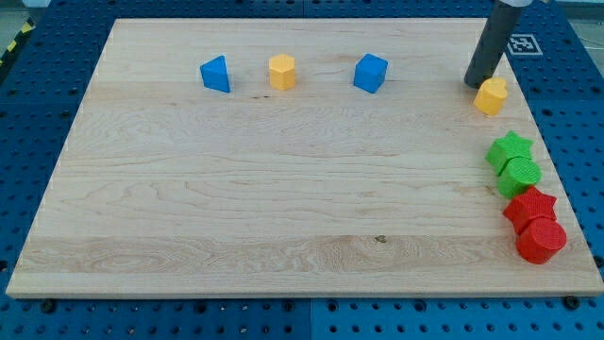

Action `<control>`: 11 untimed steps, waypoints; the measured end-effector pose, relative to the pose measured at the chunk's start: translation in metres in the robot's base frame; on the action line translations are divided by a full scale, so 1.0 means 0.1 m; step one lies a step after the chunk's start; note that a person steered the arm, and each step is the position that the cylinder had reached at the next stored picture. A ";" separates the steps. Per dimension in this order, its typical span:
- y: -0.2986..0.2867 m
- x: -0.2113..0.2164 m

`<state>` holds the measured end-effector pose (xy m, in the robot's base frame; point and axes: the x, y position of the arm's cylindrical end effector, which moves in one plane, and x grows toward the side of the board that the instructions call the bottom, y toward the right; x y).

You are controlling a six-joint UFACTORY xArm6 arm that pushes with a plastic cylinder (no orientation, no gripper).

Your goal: Push the yellow heart to the top of the green star

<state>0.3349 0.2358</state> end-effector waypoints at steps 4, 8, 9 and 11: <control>0.00 0.03; 0.08 0.45; 0.04 0.55; -0.52 0.46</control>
